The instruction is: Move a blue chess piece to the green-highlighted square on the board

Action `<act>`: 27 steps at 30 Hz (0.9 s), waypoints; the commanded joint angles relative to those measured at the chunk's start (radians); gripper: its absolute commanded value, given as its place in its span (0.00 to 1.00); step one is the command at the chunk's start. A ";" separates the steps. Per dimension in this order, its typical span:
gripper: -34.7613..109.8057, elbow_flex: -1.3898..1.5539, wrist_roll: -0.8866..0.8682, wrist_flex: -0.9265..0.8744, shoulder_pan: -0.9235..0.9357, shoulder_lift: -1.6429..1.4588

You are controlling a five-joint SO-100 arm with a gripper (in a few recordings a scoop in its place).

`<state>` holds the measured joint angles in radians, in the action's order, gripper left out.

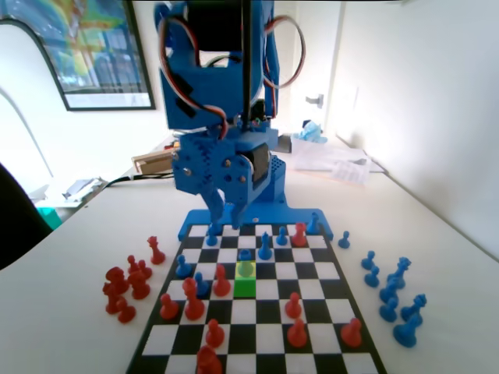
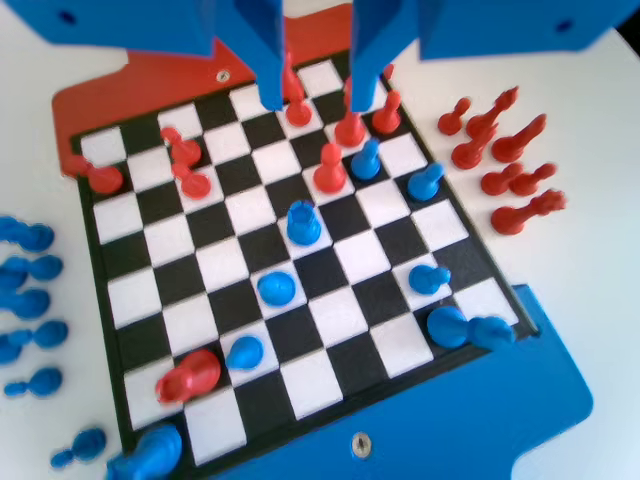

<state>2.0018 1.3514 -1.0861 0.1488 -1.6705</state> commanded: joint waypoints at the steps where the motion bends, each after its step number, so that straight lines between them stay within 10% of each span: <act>1: 0.32 0.043 0.015 0.046 0.002 -0.087; 27: 0.34 0.163 0.078 0.281 -0.021 0.089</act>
<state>2.1522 1.4097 -0.8222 0.1289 -1.5555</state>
